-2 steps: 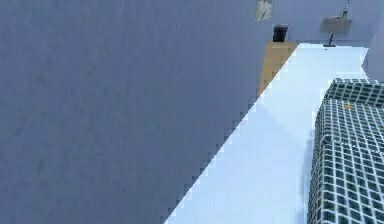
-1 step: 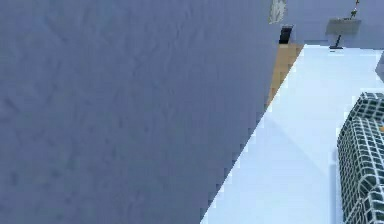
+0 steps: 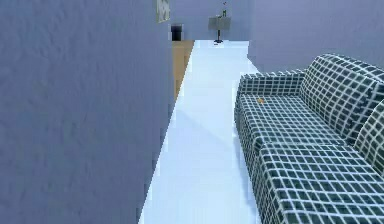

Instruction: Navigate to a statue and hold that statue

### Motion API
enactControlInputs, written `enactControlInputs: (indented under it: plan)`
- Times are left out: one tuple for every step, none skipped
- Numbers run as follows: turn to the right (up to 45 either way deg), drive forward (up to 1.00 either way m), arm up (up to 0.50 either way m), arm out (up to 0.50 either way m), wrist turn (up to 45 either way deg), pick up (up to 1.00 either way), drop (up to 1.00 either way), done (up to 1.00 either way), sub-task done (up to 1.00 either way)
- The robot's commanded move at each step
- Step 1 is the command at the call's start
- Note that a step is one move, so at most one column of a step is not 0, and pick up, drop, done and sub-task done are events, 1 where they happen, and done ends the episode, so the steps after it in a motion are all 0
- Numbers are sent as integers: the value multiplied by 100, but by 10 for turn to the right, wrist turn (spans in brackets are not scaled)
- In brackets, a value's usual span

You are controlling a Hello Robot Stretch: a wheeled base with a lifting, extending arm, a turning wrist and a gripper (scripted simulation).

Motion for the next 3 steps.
enactControlInputs:
  plan:
    - [0, 100, 0, 0, 0, 0, 0, 0, 0]
    - [0, 100, 0, 0, 0, 0, 0, 0, 0]
    - [30, 0, 0, 0, 0, 0, 0, 0, 0]
